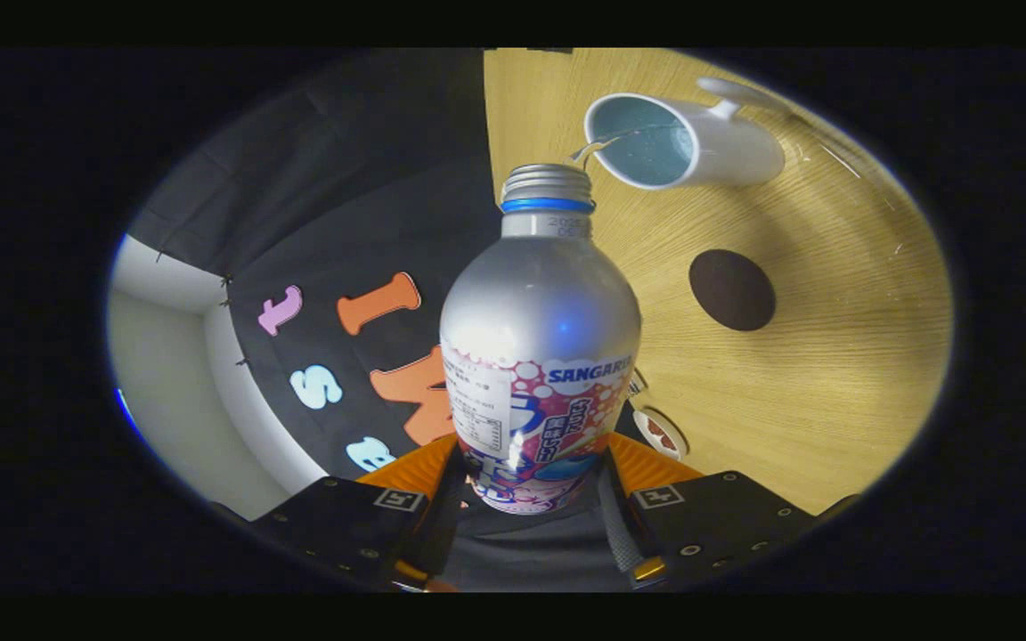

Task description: Take the bottle from table, then pour the juice into the cup, finally place the bottle on the coaster

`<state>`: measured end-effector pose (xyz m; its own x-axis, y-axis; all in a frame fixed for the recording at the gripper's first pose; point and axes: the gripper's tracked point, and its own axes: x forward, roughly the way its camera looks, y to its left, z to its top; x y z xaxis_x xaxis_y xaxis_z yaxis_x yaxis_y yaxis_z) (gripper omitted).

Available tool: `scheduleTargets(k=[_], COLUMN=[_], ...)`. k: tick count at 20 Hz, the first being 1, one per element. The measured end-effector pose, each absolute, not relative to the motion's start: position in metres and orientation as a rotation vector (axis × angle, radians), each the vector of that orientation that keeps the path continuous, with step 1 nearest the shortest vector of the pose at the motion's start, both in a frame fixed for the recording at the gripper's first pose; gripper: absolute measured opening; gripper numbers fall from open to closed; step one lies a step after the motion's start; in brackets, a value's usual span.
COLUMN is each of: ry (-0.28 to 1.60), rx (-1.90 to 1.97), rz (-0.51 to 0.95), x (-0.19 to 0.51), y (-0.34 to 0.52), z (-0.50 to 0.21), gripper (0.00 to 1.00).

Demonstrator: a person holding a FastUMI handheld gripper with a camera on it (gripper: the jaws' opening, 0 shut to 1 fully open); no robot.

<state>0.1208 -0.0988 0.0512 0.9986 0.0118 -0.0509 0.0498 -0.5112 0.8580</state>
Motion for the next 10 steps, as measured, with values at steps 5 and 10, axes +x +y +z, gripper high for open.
scheduleTargets(k=[5,10], ry=[0.023,-0.036], rx=[2.134,2.206], rz=[-0.056,-0.053], x=[0.119,0.119], y=[-0.108,-0.118], z=[0.053,0.055], gripper=[0.7,0.7])
